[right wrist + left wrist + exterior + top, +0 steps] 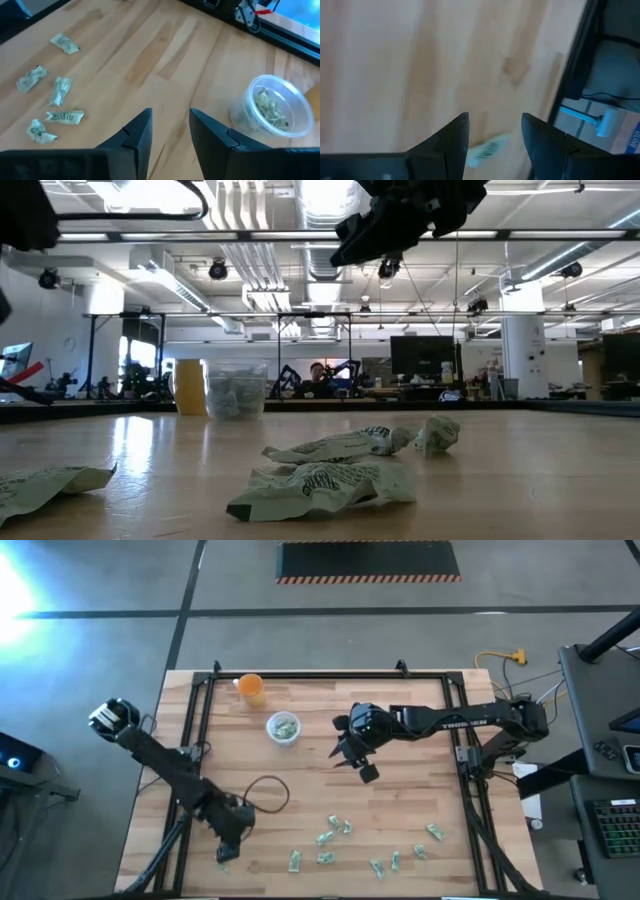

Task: Pick and place Stevia / Truvia into bins
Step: Put the stevia packet into the transparent container

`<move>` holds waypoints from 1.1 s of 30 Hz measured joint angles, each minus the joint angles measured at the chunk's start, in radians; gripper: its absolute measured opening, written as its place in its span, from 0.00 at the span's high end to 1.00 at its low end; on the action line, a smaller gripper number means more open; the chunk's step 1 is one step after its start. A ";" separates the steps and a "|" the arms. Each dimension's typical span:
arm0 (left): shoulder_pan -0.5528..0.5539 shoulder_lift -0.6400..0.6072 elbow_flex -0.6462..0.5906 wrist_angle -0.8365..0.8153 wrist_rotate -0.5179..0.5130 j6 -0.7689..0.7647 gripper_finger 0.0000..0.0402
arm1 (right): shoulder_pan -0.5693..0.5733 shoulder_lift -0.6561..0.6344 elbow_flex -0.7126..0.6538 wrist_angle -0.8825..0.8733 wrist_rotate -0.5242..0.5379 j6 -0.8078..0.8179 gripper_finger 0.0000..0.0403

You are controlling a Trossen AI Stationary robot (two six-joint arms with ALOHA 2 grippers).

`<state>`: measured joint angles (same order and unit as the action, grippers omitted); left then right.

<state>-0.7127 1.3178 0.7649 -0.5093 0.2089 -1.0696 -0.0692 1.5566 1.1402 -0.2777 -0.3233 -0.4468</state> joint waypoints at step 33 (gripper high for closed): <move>-0.269 0.365 0.310 -0.190 -0.116 -0.235 0.59 | 0.074 -0.038 -0.055 0.003 -0.026 -0.002 0.77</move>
<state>-0.9816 1.6828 1.0748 -0.6997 0.0931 -1.3045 0.0048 1.5185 1.0850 -0.2749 -0.3492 -0.4488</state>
